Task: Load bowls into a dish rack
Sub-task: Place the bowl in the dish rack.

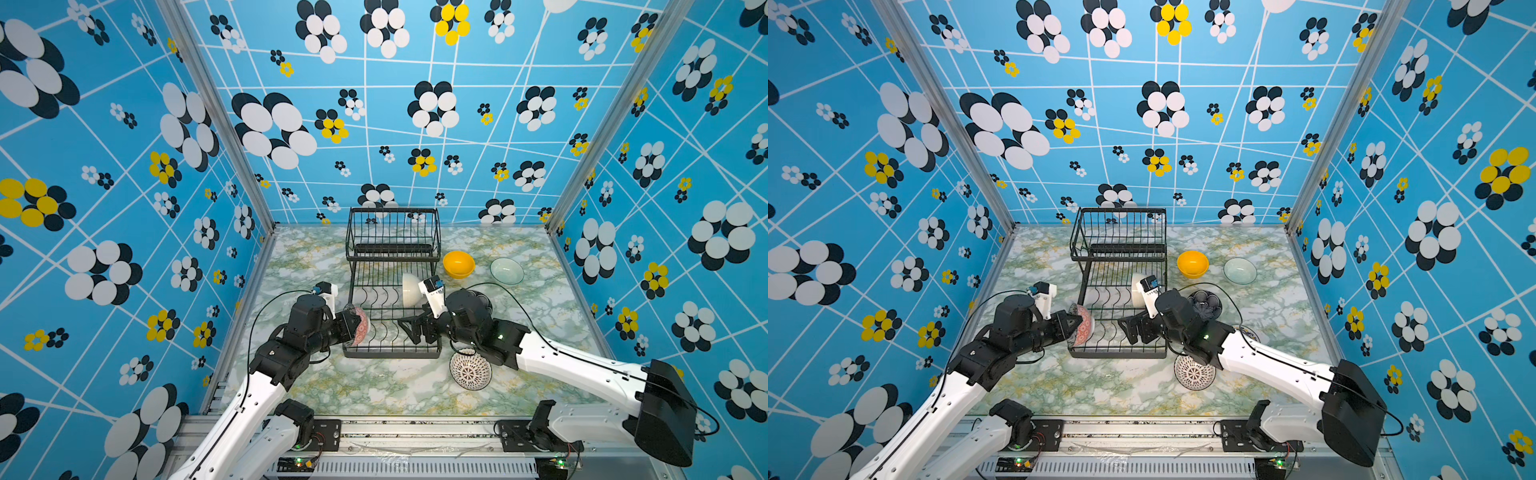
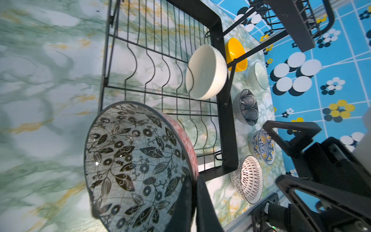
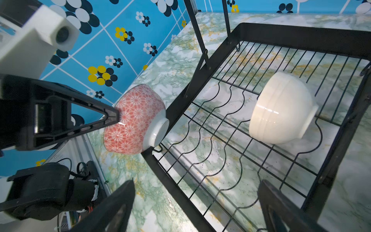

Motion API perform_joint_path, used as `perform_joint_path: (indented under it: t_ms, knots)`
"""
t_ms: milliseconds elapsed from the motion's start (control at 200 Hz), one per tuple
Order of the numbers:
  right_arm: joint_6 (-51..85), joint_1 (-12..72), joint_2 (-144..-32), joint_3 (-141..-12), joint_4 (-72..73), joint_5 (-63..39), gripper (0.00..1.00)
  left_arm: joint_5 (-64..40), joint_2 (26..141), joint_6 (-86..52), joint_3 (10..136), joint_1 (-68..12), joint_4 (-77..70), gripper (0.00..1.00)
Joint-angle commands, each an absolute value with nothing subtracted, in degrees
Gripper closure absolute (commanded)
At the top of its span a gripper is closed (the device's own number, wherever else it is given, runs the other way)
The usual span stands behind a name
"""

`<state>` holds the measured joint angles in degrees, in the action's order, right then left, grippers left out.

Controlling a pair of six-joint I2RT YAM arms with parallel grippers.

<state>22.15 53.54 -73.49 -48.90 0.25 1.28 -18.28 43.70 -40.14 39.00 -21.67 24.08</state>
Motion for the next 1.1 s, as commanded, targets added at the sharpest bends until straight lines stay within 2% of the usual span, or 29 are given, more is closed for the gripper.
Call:
perform_joint_path:
  t_ms: [0, 680, 1094]
  knots:
    - [23.5, 54.3, -74.9, -49.8, -0.1, 4.2, 0.02, -26.5, 45.1, -42.7, 37.2, -20.7, 8.8, 1.0]
    - [21.6, 54.7, -75.0, -47.5, 9.7, 3.5, 0.01, -42.0, 61.0, -50.3, 28.6, -16.1, -29.3, 1.0]
    - [20.8, 54.7, -76.1, -47.7, 9.8, 2.7, 0.01, -47.8, 69.8, -53.9, 26.2, -16.0, -42.9, 1.0]
